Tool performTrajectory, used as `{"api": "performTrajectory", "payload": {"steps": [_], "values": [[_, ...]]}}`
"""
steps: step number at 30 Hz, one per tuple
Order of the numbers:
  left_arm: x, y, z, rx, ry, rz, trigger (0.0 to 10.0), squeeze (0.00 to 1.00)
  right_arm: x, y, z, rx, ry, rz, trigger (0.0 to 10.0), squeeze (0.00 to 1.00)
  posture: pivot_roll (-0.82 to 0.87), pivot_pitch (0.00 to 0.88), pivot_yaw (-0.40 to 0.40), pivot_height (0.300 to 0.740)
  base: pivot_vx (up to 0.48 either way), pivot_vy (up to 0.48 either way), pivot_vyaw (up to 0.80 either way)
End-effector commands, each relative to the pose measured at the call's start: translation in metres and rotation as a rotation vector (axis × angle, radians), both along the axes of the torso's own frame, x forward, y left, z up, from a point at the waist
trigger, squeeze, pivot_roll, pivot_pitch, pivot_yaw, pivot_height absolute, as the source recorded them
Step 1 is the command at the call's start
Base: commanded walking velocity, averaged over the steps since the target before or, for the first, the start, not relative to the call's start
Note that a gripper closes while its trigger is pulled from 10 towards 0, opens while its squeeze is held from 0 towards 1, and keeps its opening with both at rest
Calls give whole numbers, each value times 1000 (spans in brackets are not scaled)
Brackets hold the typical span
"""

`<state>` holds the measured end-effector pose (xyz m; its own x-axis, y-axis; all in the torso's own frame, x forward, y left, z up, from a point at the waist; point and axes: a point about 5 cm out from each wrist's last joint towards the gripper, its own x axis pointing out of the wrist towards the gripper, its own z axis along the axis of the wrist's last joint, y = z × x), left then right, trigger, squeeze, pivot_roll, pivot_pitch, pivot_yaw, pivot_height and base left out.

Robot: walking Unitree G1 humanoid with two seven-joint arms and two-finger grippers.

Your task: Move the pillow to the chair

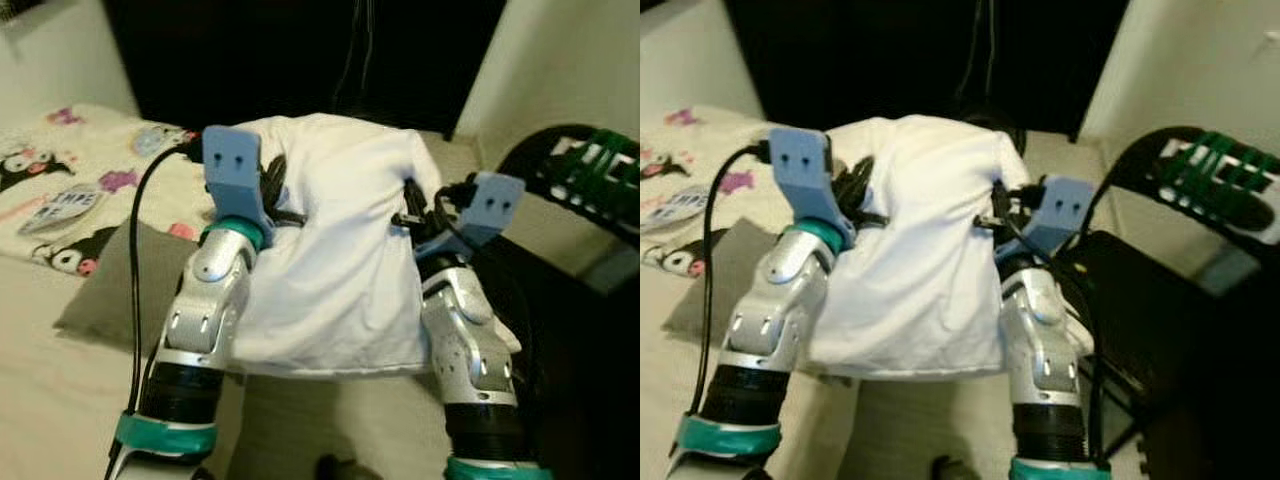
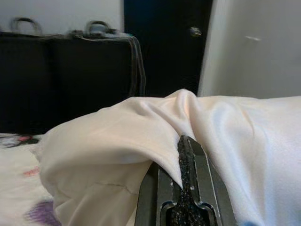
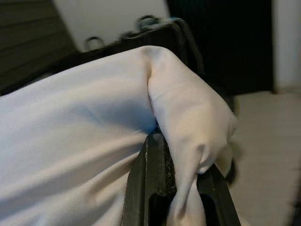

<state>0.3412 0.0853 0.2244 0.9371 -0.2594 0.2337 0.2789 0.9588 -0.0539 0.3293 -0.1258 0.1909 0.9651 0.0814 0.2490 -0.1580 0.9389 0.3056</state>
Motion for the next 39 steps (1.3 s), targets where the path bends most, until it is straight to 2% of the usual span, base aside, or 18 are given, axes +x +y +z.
{"api": "performTrajectory", "payload": {"steps": [1, 8, 10, 13, 19, 30, 39], "values": [[-5, -16, 6, 8, -34, -80, 10000, 0, -2, 13, 17, -7, -78, 51, 10000, 0, -40, 0, 36, 740, 0, 0, -800], [-4, -16, 1, 12, -12, -58, 10000, 0, -3, 14, 15, -16, -65, 59, 10000, 0, -43, 0, 30, 740, 0, 0, -800], [-7, -16, -1, -30, 17, -89, 10000, 0, -3, 14, 14, -20, -58, 58, 10000, 0, -44, 0, 30, 740, 0, 0, -800], [-8, -17, -1, -42, 25, -105, 10000, 0, -3, 13, 12, -27, -50, 57, 10000, 0, -47, 0, 31, 740, 0, 0, -800], [-8, -19, -5, 7, 34, -118, 10000, 0, -3, 11, 11, -39, -40, 56, 10000, 0, -46, 0, 30, 740, 0, 0, -800], [-11, -19, -6, -5, 40, -134, 10000, 0, -7, 7, 2, -54, -8, 47, 10000, 0, -47, 1, 34, 740, 0, 0, -800], [-11, -19, -10, 18, 46, -124, 10000, 0, -11, 6, -3, -55, 11, 36, 10000, 0, -42, 7, 50, 740, 0, 0, -800]]}}
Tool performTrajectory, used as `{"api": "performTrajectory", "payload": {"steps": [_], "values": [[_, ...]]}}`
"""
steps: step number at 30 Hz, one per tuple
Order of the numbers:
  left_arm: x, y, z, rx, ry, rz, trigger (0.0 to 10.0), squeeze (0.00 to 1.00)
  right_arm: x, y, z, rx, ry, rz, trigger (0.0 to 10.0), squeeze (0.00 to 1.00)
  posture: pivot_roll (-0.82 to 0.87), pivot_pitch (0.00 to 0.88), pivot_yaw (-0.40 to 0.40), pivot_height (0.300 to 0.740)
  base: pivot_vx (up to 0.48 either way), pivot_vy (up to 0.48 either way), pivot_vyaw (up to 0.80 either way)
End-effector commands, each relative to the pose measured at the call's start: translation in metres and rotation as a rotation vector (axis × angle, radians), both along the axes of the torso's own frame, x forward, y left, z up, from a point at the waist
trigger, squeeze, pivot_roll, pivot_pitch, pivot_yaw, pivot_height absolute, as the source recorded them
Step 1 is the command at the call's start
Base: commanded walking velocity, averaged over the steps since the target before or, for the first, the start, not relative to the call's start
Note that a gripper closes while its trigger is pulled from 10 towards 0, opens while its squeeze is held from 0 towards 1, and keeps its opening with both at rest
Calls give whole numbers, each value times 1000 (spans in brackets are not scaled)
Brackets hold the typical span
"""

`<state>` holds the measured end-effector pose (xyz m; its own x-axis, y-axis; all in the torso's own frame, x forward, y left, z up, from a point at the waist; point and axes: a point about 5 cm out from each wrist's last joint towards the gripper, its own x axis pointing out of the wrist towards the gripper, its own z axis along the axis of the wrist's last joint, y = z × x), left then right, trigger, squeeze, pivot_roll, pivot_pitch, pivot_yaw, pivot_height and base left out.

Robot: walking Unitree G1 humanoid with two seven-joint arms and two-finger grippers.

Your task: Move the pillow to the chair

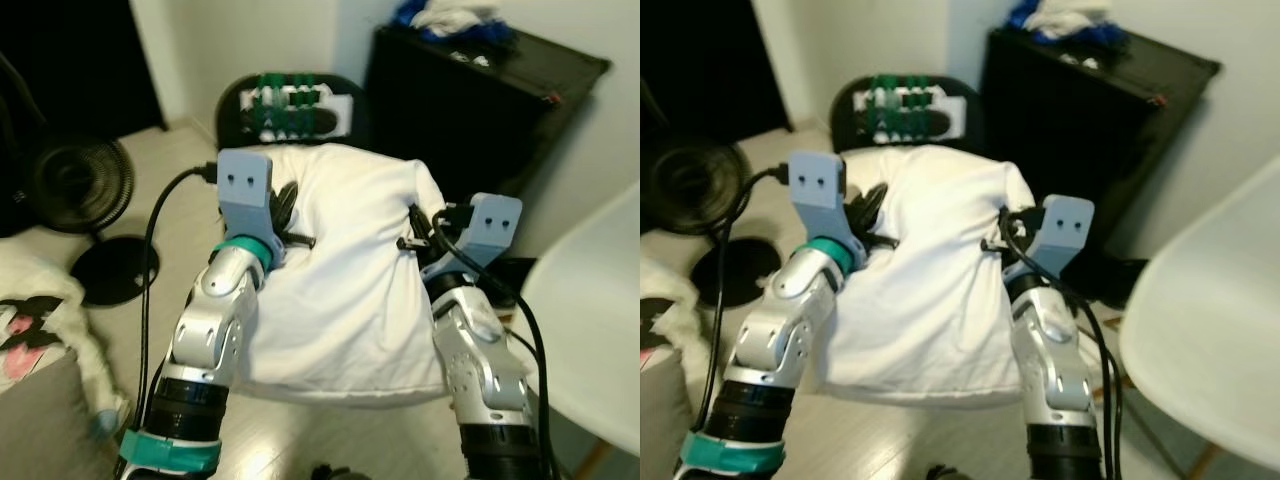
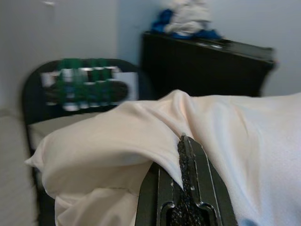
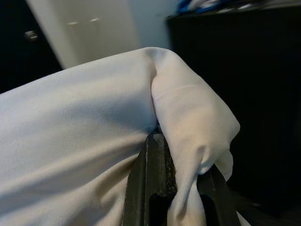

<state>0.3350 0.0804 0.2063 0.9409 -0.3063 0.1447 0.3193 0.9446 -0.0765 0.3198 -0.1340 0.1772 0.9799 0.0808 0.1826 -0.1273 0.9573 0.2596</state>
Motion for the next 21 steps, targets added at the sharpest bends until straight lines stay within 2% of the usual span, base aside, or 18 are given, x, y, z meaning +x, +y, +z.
{"api": "performTrajectory", "payload": {"steps": [1, 5, 10, 21], "values": [[-4, -11, 8, 18, -53, -62, 10000, 0, -2, 15, 6, -2, -27, 59, 10000, 0, -39, 5, 49, 740, 0, 0, -800], [-3, -7, 6, 26, -54, -37, 10000, 0, -2, 15, -3, -37, 7, 60, 10000, 0, -37, 4, 48, 740, 0, 0, -200], [-2, -1, 6, 33, -55, -14, 10000, 0, -1, 13, -6, -29, 18, 64, 10000, 0, -28, 0, 35, 740, 0, 0, 0], [-4, -4, 4, 17, -52, -23, 10000, 0, -2, 17, -3, -30, 4, 77, 10000, 0, -41, 0, 42, 740, 276, 0, 0]]}}
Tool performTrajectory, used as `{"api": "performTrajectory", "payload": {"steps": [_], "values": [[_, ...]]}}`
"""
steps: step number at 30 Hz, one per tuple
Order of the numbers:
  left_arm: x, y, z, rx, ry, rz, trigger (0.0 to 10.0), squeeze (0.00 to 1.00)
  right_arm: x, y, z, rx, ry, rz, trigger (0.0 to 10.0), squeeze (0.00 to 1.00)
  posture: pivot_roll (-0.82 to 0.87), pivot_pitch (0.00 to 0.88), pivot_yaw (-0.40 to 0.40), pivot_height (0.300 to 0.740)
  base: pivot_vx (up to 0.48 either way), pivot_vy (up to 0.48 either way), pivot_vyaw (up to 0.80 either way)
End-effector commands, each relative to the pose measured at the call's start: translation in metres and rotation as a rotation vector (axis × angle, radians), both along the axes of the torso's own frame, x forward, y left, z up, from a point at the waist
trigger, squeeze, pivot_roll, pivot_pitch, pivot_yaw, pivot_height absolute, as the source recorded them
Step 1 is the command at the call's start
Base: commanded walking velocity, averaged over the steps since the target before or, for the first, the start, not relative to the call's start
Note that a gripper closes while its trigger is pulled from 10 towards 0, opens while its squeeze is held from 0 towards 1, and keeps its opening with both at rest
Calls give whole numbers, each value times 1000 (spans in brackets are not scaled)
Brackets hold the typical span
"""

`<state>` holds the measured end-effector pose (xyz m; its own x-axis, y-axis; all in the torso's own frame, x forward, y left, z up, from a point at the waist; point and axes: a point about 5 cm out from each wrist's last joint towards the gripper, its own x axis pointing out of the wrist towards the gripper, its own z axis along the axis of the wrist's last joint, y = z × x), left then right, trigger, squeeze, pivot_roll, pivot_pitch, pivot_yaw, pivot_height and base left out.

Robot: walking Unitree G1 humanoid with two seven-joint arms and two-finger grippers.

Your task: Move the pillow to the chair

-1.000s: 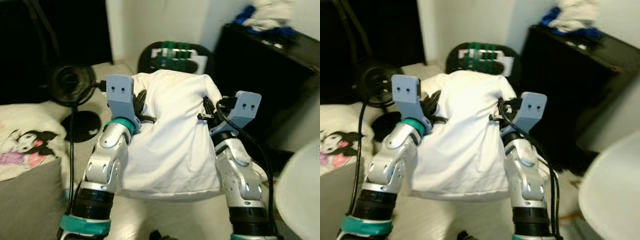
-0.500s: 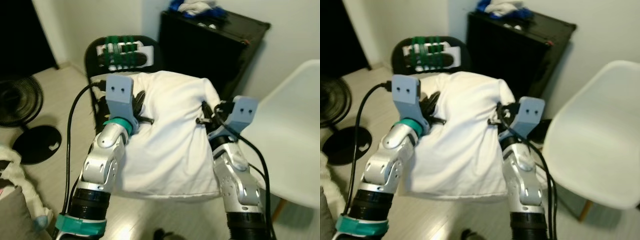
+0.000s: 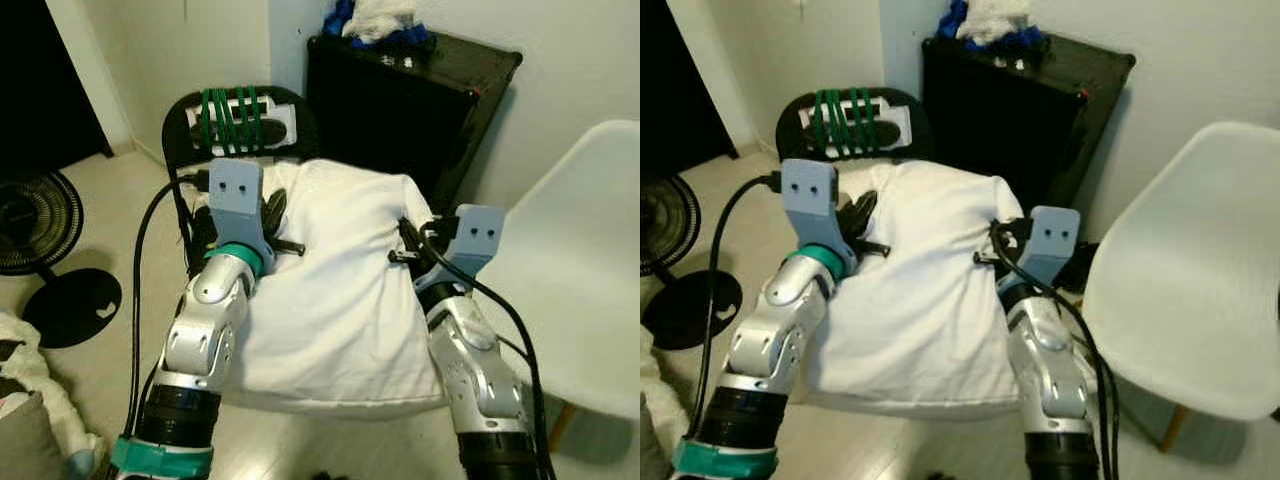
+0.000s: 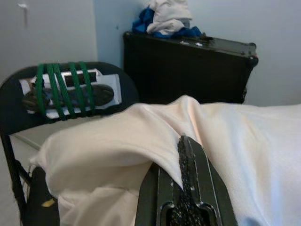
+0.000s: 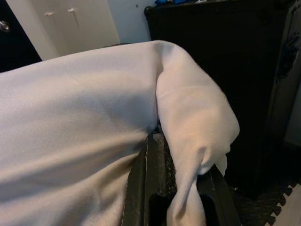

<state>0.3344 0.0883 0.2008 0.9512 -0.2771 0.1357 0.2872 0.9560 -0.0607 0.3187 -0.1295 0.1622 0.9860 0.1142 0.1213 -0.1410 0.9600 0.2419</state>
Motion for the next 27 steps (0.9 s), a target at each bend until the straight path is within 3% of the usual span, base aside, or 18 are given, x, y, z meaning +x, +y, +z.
{"api": "performTrajectory", "payload": {"steps": [1, 27], "values": [[-3, -11, 9, 0, -55, -57, 10000, 0, -1, 13, 12, -1, -55, 48, 10000, 0, -41, 0, 42, 740, 300, 0, 0], [-3, -13, 8, 15, -58, -71, 10000, 0, -3, 9, 6, -13, -29, 30, 10000, 0, -33, 11, 50, 740, 320, 0, 0]]}}
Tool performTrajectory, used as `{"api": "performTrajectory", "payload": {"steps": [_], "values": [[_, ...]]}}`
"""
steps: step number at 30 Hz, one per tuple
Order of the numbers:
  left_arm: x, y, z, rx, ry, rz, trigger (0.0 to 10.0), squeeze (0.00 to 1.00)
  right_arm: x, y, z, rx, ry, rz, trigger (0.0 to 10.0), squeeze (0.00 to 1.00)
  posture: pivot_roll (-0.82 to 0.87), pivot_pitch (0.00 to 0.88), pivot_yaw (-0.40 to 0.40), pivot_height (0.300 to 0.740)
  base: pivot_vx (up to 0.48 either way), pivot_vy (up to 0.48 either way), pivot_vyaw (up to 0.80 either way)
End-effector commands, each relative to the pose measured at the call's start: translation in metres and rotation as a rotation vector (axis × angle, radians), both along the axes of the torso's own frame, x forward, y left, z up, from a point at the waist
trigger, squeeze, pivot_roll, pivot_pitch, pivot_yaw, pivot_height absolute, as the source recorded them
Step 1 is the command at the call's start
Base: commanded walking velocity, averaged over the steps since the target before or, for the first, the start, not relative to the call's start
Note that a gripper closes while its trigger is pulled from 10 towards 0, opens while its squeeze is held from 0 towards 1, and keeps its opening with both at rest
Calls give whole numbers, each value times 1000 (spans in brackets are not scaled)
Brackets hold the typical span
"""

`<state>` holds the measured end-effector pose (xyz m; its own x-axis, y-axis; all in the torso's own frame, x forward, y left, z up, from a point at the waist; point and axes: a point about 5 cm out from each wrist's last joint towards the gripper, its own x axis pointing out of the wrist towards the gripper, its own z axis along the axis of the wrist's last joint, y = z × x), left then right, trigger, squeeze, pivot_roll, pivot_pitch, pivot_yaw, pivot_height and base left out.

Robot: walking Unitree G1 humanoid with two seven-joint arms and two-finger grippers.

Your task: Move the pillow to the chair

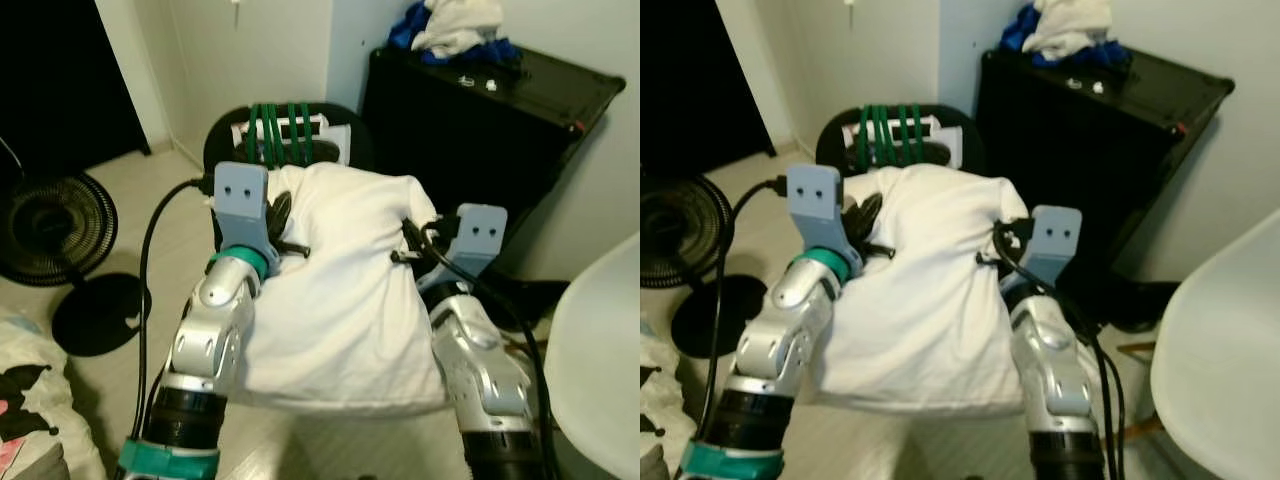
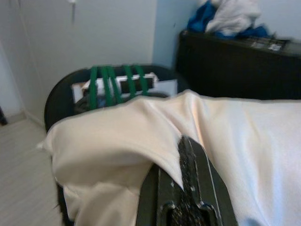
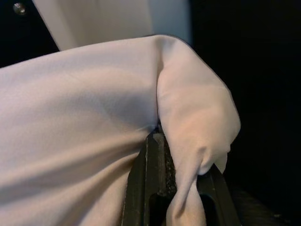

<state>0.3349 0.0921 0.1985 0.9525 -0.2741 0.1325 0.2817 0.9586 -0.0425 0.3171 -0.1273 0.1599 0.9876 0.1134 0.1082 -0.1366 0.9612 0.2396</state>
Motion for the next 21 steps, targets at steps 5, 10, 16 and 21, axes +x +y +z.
{"api": "performTrajectory", "payload": {"steps": [5, 10, 16, 21], "values": [[-3, -16, 11, -17, -52, -76, 10000, 0, -1, 5, 8, -10, -39, 25, 10000, 0, -39, 21, 51, 740, 317, 0, 0], [-5, -17, 10, -24, -51, -77, 10000, 0, -1, 5, 8, -11, -36, 22, 10000, 0, -39, 21, 51, 740, 325, 0, 0], [-4, -18, 11, -29, -54, -81, 10000, 0, 0, 5, 9, -16, -37, 25, 10000, 0, -45, 22, 45, 740, 326, 0, 0], [-4, -18, 11, -29, -53, -82, 10000, 0, 0, 5, 9, -18, -34, 26, 10000, 0, -44, 24, 45, 740, 326, 0, 0]]}}
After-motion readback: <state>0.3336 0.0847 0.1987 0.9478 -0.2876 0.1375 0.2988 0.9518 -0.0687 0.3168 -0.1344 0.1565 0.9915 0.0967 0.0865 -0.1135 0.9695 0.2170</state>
